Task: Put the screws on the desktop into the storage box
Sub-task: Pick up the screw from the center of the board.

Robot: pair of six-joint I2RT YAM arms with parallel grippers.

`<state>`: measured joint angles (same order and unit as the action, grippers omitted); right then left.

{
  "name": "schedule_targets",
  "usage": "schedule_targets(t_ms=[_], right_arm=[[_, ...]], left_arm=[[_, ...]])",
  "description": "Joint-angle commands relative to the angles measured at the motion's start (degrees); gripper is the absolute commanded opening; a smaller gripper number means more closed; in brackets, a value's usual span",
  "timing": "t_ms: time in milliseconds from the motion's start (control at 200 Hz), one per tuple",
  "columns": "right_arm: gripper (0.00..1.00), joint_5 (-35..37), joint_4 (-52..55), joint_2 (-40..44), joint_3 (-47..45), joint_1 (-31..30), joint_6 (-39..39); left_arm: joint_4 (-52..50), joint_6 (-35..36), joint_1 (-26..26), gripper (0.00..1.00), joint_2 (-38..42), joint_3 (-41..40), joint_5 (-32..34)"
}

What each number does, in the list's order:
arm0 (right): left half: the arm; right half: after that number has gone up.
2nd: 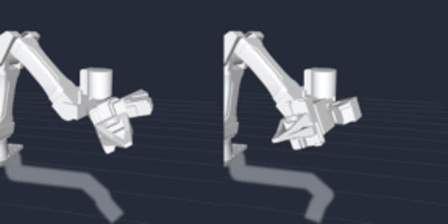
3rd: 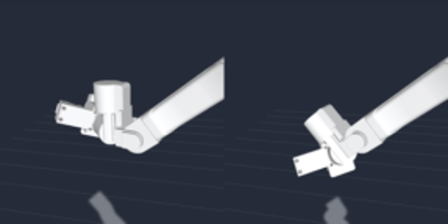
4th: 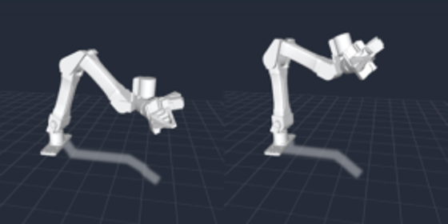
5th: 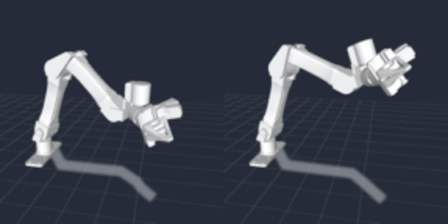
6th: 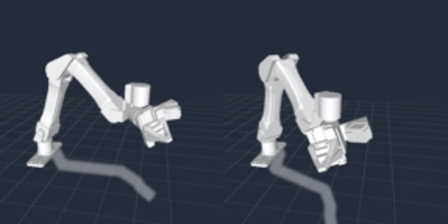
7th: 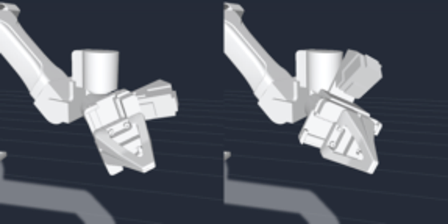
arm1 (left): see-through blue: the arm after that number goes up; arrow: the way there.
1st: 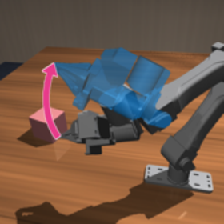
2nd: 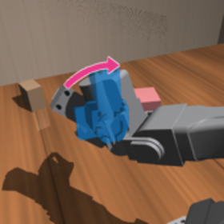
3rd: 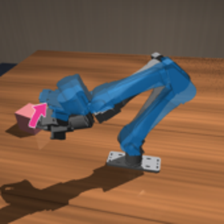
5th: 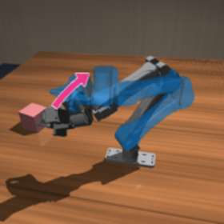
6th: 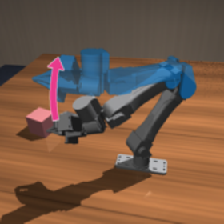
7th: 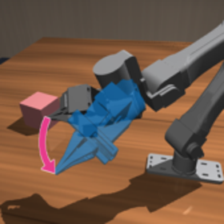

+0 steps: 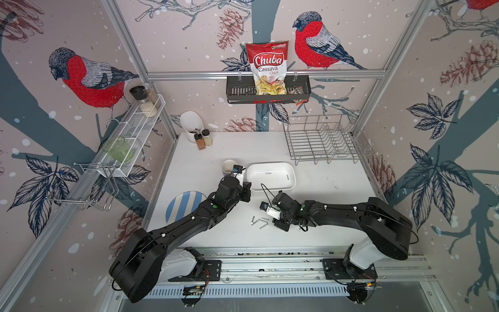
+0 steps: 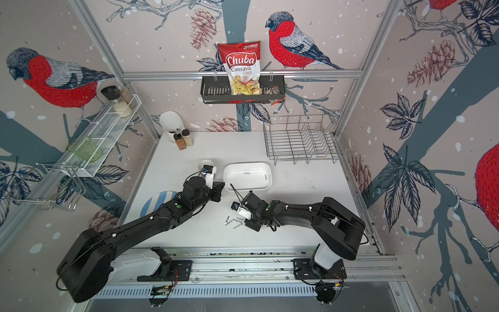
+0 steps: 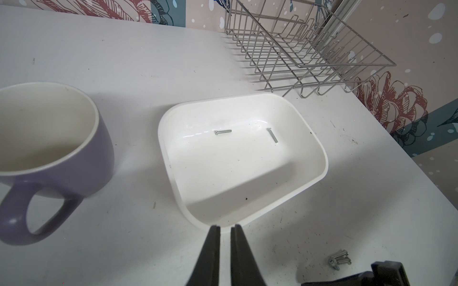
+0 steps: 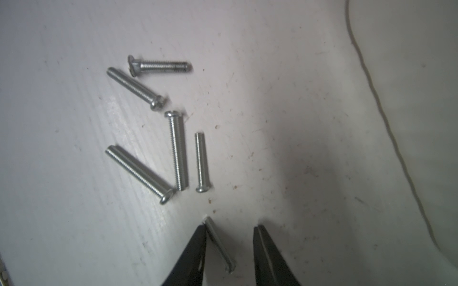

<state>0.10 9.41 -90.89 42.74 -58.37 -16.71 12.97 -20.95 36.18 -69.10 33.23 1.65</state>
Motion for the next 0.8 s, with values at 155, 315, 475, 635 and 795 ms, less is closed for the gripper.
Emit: schedule_targets(t_ms=[155, 315, 475, 635, 795], right_arm=[[0.07, -0.2, 3.2, -0.8, 0.2, 1.1, 0.5], [0.00, -0.5, 3.2, -0.7, 0.3, 1.2, 0.6], [0.00, -0.8, 2.2, 1.0, 0.3, 1.4, 1.2], [0.00, -2.7, 1.1, 4.4, 0.5, 3.6, 3.8], [0.00, -5.2, 0.0, 9.2, 1.6, 8.3, 8.2]], left_arm=[[1.9, 0.4, -0.1, 0.15, 0.4, -0.2, -0.2], [1.9, 0.3, -0.2, 0.14, 1.0, -0.4, -0.3], [1.9, 0.1, -0.2, 0.14, 1.5, -0.6, -0.6], [2.1, -1.4, -0.2, 0.14, 2.8, -1.1, -2.0], [1.6, -3.4, -0.1, 0.19, 6.5, -3.7, -5.6]])
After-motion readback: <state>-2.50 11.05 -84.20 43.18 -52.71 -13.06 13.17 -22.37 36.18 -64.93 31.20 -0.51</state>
